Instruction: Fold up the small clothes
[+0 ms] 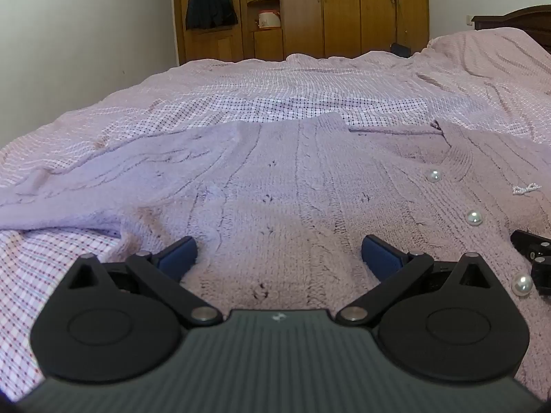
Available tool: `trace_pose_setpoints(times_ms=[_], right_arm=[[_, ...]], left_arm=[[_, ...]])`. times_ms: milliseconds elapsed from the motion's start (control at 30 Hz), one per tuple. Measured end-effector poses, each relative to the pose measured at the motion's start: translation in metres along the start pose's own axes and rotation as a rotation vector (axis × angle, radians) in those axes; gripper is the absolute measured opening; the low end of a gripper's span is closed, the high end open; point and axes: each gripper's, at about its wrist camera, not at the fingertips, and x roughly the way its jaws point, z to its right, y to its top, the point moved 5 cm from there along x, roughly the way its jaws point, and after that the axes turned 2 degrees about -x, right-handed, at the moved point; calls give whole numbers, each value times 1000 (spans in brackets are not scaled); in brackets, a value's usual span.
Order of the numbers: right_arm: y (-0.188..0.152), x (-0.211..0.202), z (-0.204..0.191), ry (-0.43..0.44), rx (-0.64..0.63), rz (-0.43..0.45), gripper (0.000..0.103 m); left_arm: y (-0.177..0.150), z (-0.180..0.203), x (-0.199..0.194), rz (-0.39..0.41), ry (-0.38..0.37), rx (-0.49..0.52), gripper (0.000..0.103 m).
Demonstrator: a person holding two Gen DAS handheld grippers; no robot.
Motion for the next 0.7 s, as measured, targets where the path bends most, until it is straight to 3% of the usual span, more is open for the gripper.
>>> trace_pose_setpoints(times_ms=[700], right_arm=[[1, -2, -2, -9, -12, 7, 103]], left_arm=[[0, 2, 0, 10, 13, 20, 103]])
